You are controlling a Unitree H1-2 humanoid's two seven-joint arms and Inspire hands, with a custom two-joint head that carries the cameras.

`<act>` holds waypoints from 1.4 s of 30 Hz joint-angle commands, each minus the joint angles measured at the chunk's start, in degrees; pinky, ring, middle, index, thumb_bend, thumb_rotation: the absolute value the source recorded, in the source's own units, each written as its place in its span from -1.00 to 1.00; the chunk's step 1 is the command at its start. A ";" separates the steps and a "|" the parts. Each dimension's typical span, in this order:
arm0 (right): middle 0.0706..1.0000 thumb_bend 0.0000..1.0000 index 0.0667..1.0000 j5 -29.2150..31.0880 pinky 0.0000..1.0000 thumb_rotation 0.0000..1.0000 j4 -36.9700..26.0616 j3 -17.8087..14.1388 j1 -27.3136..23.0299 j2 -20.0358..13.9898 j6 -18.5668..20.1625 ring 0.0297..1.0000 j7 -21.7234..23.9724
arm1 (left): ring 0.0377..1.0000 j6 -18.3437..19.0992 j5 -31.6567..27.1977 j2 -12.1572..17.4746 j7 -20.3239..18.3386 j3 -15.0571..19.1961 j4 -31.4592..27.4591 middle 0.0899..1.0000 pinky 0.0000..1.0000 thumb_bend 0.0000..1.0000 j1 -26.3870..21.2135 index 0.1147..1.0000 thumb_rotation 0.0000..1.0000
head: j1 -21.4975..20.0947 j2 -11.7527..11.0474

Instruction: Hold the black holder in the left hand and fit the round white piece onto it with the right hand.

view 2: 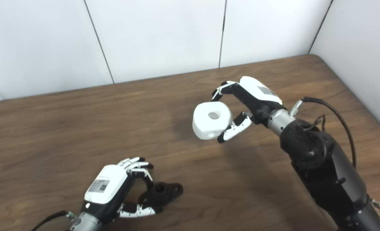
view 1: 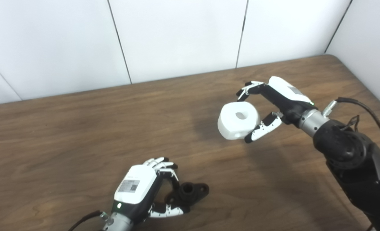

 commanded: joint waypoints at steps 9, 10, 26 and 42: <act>0.53 0.05 -0.11 -1.86 0.67 -0.72 -10.32 -1.51 2.13 5.87 0.05 0.83 10.29 | 0.74 1.68 2.94 -0.19 -1.51 -1.03 0.57 0.55 0.75 0.04 -0.83 -0.16 -0.90 | 0.49 1.00; 0.53 0.05 -0.11 -2.41 0.67 -0.72 -11.02 -1.36 2.39 6.58 0.05 0.84 11.30 | 0.74 1.77 2.99 -0.20 -1.59 -1.09 0.50 0.55 0.75 0.04 -0.87 -0.16 -0.90 | 0.56 1.04; 0.53 0.05 -0.11 -6.29 0.60 -0.72 -13.43 3.49 4.00 13.00 -0.45 0.85 14.68 | 0.75 3.54 4.31 -0.89 -3.33 -2.11 0.03 0.55 0.78 0.04 -1.83 -0.16 -0.90 | 1.54 1.91; 0.53 0.05 -0.11 -5.06 0.64 -0.72 -10.26 6.46 5.53 13.66 -1.26 0.85 11.35 | 0.75 4.44 4.97 -1.81 -4.26 -2.48 -0.48 0.56 0.78 0.04 -1.91 -0.16 -0.90 | 2.49 2.38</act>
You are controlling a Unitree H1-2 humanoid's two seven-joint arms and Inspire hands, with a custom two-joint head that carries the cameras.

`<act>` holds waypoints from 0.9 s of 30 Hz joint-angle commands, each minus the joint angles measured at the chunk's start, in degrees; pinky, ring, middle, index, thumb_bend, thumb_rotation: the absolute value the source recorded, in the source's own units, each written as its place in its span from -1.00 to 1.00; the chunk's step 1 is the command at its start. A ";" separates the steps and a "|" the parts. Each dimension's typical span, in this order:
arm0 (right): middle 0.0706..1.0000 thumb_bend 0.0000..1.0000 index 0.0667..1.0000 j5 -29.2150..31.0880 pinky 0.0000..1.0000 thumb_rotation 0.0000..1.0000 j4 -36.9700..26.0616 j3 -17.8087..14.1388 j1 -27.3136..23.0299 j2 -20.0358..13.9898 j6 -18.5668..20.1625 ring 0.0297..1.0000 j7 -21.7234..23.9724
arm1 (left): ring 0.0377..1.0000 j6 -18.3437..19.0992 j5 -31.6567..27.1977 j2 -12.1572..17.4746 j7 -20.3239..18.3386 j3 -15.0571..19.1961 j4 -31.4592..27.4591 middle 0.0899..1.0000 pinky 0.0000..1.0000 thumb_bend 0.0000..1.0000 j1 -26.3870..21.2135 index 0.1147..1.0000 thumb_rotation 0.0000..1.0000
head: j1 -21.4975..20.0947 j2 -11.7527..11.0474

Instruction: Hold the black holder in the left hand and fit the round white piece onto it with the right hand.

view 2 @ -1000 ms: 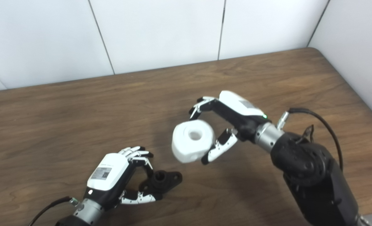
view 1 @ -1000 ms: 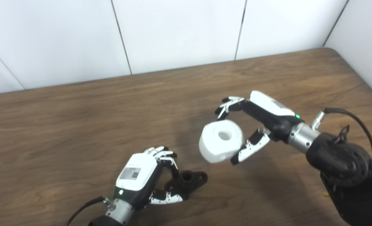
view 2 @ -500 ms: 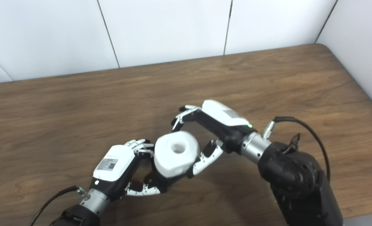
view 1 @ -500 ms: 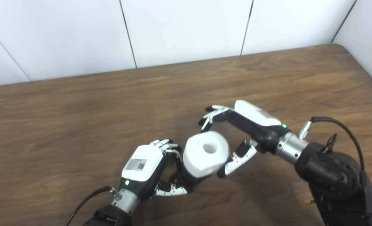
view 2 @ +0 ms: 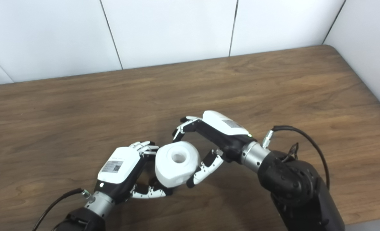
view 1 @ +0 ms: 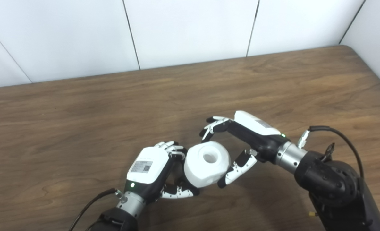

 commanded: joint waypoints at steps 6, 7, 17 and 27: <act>0.53 0.05 -0.11 0.21 0.63 -0.73 0.46 0.88 -0.12 0.64 -1.64 0.86 -3.53 | 0.75 1.25 2.22 0.07 -2.02 -0.89 -0.47 0.55 0.77 0.04 -0.31 -0.16 -0.90 | 0.09 0.25; 0.54 0.05 -0.11 0.29 0.63 -0.73 0.74 1.09 -0.01 0.63 -2.00 0.86 -3.86 | 0.75 1.28 2.24 0.07 -1.93 -0.95 -0.44 0.55 0.77 0.04 -0.33 -0.16 -0.90 | 0.12 0.30; 0.54 0.05 -0.11 -0.74 0.62 -0.72 2.07 3.63 1.06 0.59 -2.41 0.86 -5.74 | 0.75 1.54 2.47 -0.24 -2.20 -1.05 -0.85 0.55 0.77 0.04 -0.32 -0.16 -0.89 | 0.22 0.82; 0.56 0.05 -0.11 -1.87 0.66 -0.72 3.38 5.65 2.88 0.76 -3.58 0.87 -8.36 | 0.75 1.70 2.61 -0.39 -2.56 -0.97 -1.00 0.56 0.78 0.04 -0.30 -0.16 -0.89 | 0.22 0.82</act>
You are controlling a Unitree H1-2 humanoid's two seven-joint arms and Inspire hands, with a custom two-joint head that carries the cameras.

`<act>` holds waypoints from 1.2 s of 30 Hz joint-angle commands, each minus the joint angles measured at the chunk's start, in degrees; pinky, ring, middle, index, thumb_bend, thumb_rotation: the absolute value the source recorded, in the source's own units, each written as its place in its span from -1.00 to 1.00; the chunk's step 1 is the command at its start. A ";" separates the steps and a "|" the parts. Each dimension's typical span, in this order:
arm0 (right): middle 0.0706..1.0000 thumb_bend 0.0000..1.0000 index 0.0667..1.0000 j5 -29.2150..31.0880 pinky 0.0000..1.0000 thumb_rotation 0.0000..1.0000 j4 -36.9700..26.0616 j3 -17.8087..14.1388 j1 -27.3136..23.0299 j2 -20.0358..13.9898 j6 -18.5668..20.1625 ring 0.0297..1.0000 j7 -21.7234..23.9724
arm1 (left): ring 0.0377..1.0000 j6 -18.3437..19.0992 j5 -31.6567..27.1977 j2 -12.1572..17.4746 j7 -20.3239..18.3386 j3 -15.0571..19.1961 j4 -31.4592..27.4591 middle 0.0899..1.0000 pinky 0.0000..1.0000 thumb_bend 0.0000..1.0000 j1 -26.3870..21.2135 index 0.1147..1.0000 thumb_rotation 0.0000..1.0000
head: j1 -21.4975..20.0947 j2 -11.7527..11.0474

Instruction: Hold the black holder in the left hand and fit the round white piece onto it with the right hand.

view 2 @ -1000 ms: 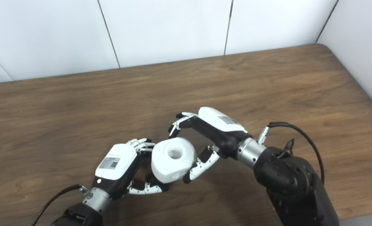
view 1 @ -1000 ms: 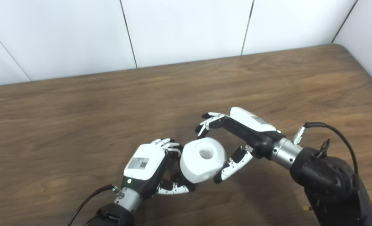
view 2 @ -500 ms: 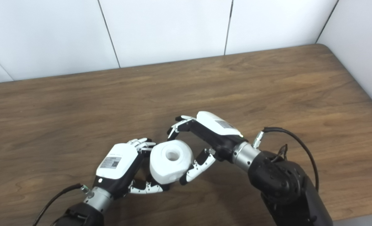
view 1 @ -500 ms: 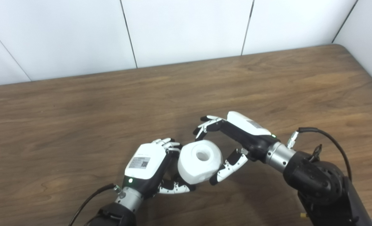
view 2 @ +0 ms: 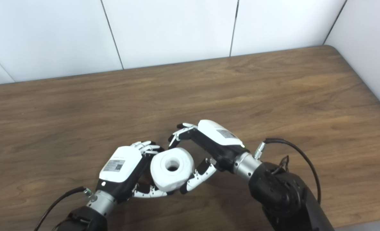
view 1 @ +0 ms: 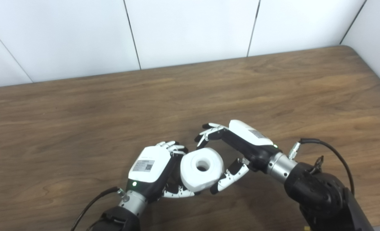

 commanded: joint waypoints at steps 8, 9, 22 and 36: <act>0.55 0.05 -0.11 -1.23 0.62 -0.72 1.11 1.83 0.29 -0.08 -2.34 0.87 -1.66 | 0.76 0.54 1.70 -0.04 -1.35 -0.41 -0.19 0.56 0.78 0.04 -0.24 -0.16 -0.89 | -0.14 0.44; 0.55 0.05 -0.11 -1.16 0.62 -0.72 1.17 1.88 0.31 -0.08 -2.39 0.86 -1.76 | 0.76 0.53 1.69 -0.04 -1.36 -0.40 -0.21 0.56 0.78 0.04 -0.24 -0.16 -0.89 | -0.14 0.44; 0.61 0.90 0.24 -4.60 0.79 -0.27 0.44 3.11 -0.43 -1.55 -0.30 0.91 0.91 | 0.75 0.44 1.92 0.15 -1.77 -0.43 -0.48 0.56 0.78 0.04 -0.22 -0.16 -0.89 | -0.76 0.43; 0.96 1.00 0.80 -10.20 1.00 0.20 1.13 3.40 -0.06 -3.42 -0.71 1.00 4.20 | 0.76 0.59 1.85 0.20 -2.62 -0.48 -0.40 0.56 0.79 0.04 -0.19 -0.16 -0.89 | -0.77 0.38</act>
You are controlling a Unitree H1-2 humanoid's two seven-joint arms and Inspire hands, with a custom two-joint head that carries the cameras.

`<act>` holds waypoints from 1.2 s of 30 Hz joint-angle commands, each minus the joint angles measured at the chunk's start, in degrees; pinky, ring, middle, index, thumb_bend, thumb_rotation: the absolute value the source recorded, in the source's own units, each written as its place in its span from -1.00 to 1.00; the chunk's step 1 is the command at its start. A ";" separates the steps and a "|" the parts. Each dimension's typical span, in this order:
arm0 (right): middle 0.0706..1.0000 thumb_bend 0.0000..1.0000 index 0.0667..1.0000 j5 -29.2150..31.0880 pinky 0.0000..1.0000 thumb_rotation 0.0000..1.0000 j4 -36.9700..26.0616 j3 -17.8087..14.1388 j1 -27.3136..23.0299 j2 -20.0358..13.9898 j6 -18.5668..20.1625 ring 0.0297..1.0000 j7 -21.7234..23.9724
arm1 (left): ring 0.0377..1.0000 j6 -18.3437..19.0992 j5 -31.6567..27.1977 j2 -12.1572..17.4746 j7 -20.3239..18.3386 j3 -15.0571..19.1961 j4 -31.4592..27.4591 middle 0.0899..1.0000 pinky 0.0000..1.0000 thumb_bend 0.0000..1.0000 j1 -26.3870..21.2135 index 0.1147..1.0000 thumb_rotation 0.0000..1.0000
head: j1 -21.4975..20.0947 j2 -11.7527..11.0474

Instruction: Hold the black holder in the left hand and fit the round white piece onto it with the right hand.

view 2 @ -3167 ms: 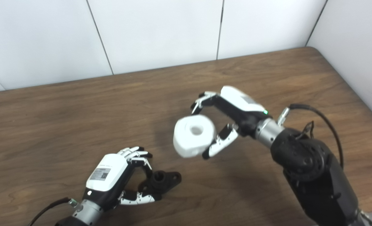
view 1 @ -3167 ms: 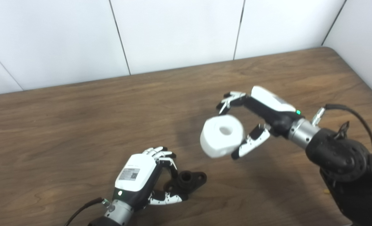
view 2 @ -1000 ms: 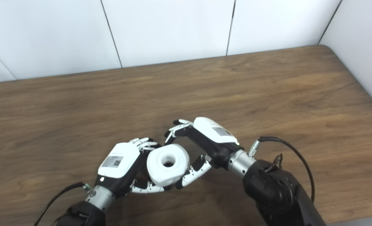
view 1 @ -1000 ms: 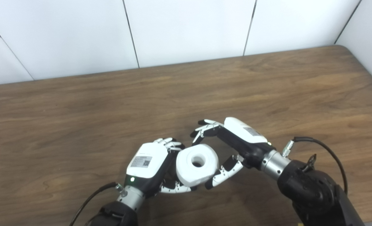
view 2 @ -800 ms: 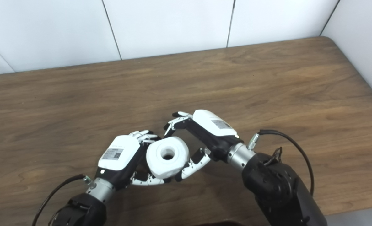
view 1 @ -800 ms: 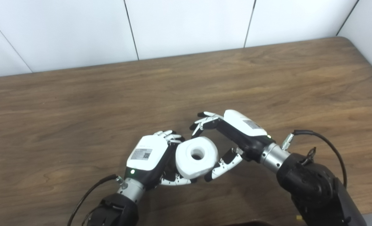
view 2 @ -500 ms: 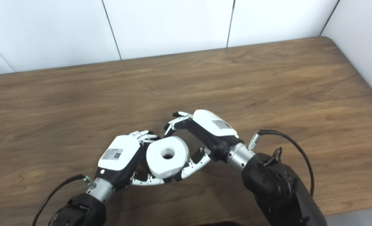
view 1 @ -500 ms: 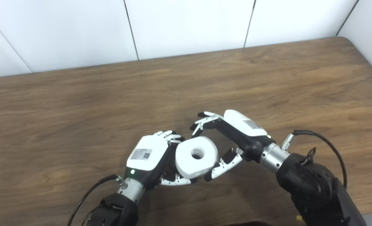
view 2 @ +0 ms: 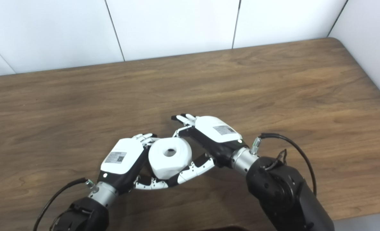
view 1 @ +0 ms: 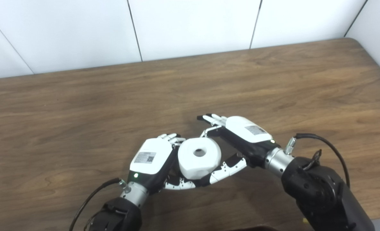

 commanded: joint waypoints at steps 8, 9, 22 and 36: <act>0.95 1.00 0.81 -1.80 1.00 0.20 1.24 -0.39 0.81 -1.99 -0.55 1.00 1.44 | 0.76 0.49 1.62 0.30 -2.05 -0.65 0.47 0.55 0.79 0.04 -0.25 -0.16 -0.89 | 0.05 -0.09; 0.95 1.00 0.81 -1.71 1.00 0.20 1.16 -0.53 0.81 -2.02 -0.67 1.00 1.26 | 0.76 0.46 1.60 0.26 -1.96 -0.65 0.54 0.55 0.79 0.04 -0.25 -0.16 -0.89 | 0.15 -0.10; 0.95 1.00 0.80 -0.25 1.00 0.16 -6.50 -5.21 -4.91 -1.87 2.81 1.00 10.70 | 0.75 0.24 1.58 0.21 -1.44 -0.76 1.10 0.54 0.77 0.04 -0.26 -0.16 -0.89 | 0.29 -0.20; 0.91 1.00 0.74 -2.18 1.00 0.15 -10.98 -10.85 -11.03 -0.32 2.86 1.00 23.16 | 0.76 0.81 2.01 0.00 -2.42 -0.81 0.85 0.55 0.79 0.04 -0.32 -0.16 -0.89 | 0.59 -0.08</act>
